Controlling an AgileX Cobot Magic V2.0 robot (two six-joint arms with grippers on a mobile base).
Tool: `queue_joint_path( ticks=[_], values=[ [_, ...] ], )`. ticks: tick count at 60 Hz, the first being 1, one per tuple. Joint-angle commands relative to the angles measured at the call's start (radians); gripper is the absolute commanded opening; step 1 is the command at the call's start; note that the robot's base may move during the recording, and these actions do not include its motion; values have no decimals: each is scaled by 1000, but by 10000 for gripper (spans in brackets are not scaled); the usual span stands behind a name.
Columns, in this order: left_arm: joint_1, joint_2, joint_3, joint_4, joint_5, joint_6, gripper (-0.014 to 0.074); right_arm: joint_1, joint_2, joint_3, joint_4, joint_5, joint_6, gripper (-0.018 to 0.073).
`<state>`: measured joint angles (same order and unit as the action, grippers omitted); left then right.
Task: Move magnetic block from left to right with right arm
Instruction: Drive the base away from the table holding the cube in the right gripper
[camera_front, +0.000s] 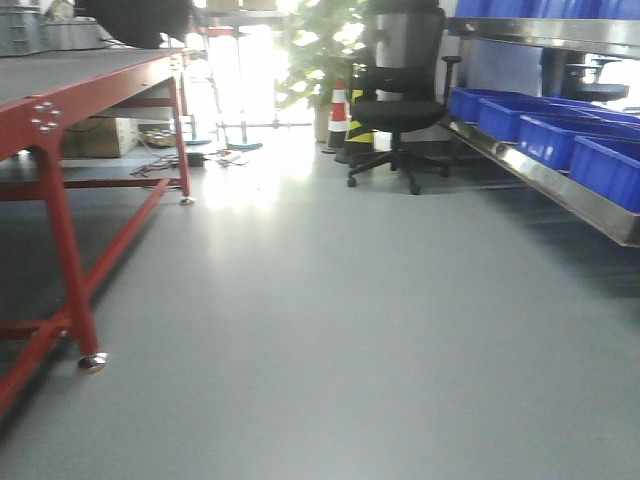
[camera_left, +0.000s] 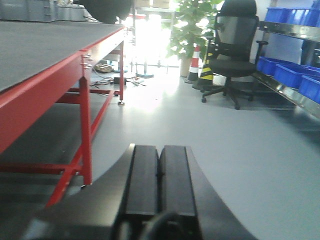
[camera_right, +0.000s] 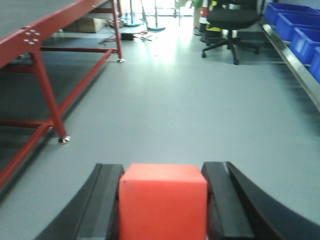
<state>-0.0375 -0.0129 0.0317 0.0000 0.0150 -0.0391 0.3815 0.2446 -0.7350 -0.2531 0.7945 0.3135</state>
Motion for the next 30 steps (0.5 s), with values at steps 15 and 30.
queue_joint_path(
  ticks=[15, 30],
  values=[
    [-3, -16, 9, 0, -92, -8, -116, -5, 13, -29, -19, -92, -10, 141],
    [-3, -16, 9, 0, -92, -8, -116, -5, 13, -29, -19, -92, -10, 141]
  ],
)
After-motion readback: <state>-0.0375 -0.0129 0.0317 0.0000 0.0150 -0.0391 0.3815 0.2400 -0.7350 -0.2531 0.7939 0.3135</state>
